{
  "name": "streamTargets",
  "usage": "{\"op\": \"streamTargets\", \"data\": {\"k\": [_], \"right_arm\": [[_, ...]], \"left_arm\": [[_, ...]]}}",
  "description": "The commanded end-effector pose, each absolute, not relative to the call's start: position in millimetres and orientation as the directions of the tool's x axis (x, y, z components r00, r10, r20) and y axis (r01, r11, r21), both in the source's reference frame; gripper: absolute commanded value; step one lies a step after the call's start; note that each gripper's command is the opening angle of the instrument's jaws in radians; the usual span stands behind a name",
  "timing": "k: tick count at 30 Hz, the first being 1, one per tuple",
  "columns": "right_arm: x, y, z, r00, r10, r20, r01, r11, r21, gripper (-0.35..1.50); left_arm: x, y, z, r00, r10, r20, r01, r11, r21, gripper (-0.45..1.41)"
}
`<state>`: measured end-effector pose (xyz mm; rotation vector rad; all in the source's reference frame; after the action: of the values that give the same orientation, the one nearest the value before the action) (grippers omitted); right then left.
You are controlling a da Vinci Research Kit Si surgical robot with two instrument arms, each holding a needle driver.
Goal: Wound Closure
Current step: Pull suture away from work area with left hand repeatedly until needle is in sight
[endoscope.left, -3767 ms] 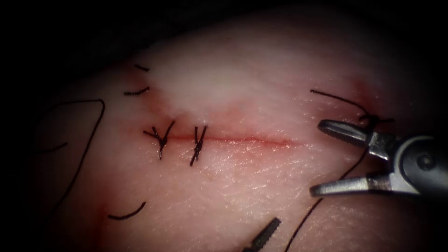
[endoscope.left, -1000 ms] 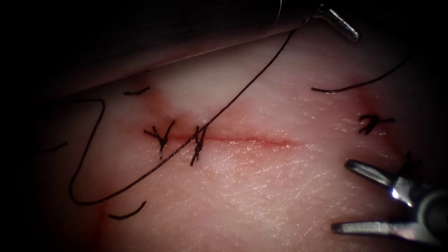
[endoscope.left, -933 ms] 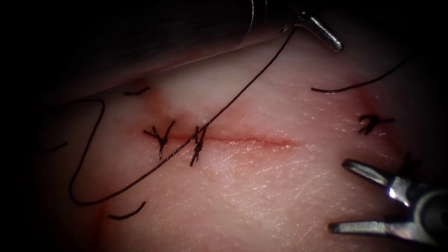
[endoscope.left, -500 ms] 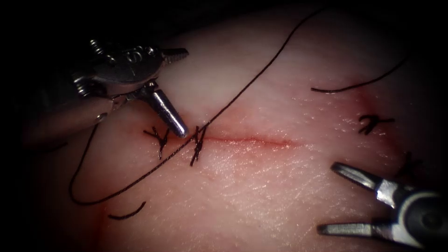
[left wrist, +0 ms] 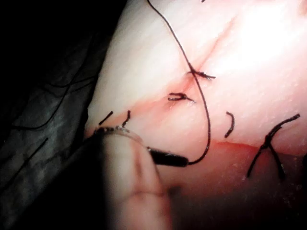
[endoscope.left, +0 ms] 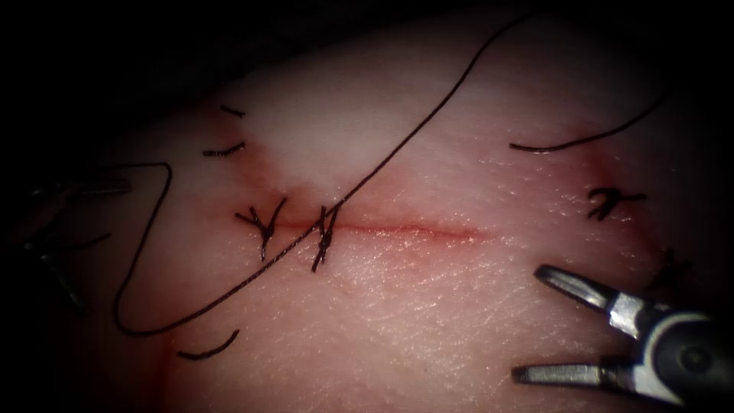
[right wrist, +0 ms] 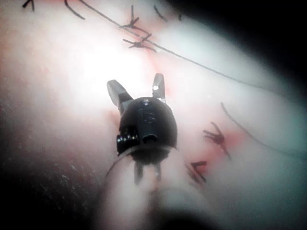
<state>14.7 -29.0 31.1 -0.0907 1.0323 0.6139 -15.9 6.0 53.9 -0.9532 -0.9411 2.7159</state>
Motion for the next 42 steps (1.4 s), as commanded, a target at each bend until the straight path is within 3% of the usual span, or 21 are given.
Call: {"op": "streamTargets", "data": {"k": [1, 7, 21, 42], "right_arm": [[15.8, -28.2, 31.3, 0.358, 0.431, -0.828, -0.517, 0.830, 0.209, 1.13], [15.7, -28.3, 31.4, 0.359, 0.430, -0.829, -0.516, 0.831, 0.208, 1.13], [15.4, -28.2, 31.7, 0.359, 0.428, -0.829, -0.514, 0.832, 0.207, 1.13], [15.2, -28.4, 31.8, 0.363, 0.428, -0.828, -0.510, 0.835, 0.207, 1.09]], "left_arm": [[-16.3, 7.0, 54.1, -0.795, 0.297, -0.528, 0.092, -0.803, -0.589, 0.88], [-16.6, 4.4, 55.1, -0.811, 0.214, -0.545, 0.178, -0.797, -0.577, 0.84], [-18.3, 4.2, 55.5, -0.802, 0.198, -0.564, 0.192, -0.808, -0.557, 0.89], [-19.1, 4.5, 53.5, -0.814, 0.284, -0.506, 0.020, -0.858, -0.514, 0.89]]}}
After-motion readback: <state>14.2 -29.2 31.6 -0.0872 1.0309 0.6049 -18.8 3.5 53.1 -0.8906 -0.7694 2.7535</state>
